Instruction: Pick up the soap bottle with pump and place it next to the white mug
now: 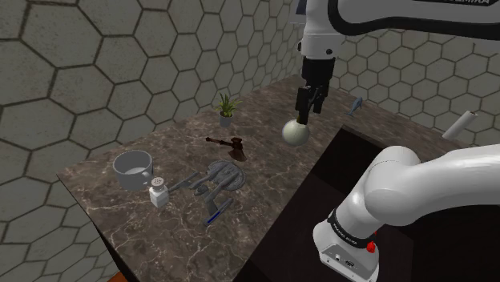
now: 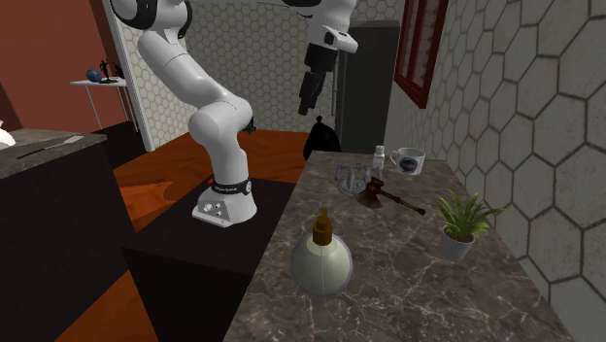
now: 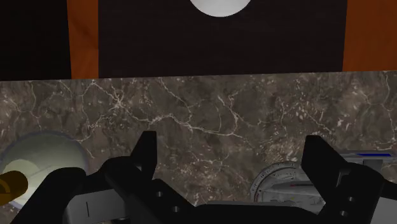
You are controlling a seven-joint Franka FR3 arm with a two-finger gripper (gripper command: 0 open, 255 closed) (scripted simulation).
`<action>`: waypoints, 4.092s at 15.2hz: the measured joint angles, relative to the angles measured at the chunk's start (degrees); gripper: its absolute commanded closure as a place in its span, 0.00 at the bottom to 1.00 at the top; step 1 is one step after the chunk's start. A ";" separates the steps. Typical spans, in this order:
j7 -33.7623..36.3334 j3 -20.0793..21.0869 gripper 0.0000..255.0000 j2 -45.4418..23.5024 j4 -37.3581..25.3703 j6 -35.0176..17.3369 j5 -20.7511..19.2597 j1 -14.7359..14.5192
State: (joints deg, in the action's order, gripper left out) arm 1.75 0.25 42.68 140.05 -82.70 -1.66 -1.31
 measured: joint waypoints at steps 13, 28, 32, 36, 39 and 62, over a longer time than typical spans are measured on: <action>-12.04 -11.46 0.00 -6.17 4.77 -16.81 -11.39 5.44; -26.39 -25.88 0.00 -25.91 -0.23 -40.19 -16.37 9.04; -26.67 -26.64 0.00 -27.27 1.36 -43.26 -16.57 9.27; -26.88 -27.20 0.00 -28.78 2.27 -45.70 -16.51 9.33; -26.90 -27.24 0.00 -28.87 2.33 -45.87 -16.51 9.33; -27.13 -25.75 1.00 -24.19 -1.79 -37.18 -16.56 9.34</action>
State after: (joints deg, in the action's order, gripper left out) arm -25.39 -25.51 18.49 138.26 -119.89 -18.22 8.03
